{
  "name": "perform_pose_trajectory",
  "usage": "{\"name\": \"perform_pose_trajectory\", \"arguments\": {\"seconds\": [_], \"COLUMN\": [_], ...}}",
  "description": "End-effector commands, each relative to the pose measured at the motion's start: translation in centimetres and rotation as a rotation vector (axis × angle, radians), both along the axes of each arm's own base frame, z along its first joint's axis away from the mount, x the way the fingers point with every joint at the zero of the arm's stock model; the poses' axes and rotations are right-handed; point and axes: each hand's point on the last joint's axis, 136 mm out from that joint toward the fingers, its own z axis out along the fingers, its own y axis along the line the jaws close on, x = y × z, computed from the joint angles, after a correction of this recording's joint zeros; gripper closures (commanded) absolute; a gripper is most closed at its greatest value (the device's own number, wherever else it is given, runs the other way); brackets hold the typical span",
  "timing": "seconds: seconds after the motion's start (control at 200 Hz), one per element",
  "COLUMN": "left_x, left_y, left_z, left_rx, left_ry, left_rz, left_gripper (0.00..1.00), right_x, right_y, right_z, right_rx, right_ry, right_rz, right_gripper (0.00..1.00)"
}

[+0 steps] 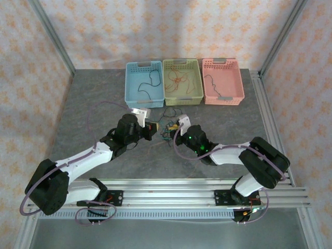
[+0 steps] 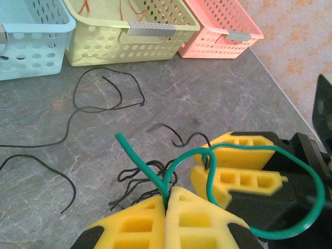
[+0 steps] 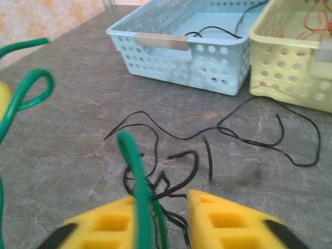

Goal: Untangle the cables

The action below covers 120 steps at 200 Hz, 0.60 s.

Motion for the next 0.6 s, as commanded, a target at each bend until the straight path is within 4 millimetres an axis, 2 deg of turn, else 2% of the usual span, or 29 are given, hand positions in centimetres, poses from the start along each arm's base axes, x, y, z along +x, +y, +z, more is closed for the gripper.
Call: {"name": "perform_pose_trajectory", "arguments": {"seconds": [0.0,0.135,0.295,0.596], "left_x": [-0.3,0.0,0.3,1.2], "left_y": [-0.5,-0.1,0.6,3.0], "left_z": [1.6,1.4,1.2,0.3], "left_rx": [-0.025,-0.01,0.012,0.092], "left_ry": [-0.064,-0.06,-0.057,-0.045], "left_rz": [-0.026,-0.003,0.034,0.172], "left_gripper": [1.0,1.0,1.0,1.0], "right_x": [1.4,2.5,3.4,4.2], "right_y": [-1.4,-4.0,-7.3,-12.5], "right_z": [0.4,0.7,0.9,0.9], "right_rx": [-0.038,-0.091,-0.118,0.034], "right_ry": [-0.032,-0.078,-0.101,-0.024], "right_rz": [-0.113,-0.253,-0.412,-0.592], "right_gripper": [0.91,1.0,1.0,1.0]}}
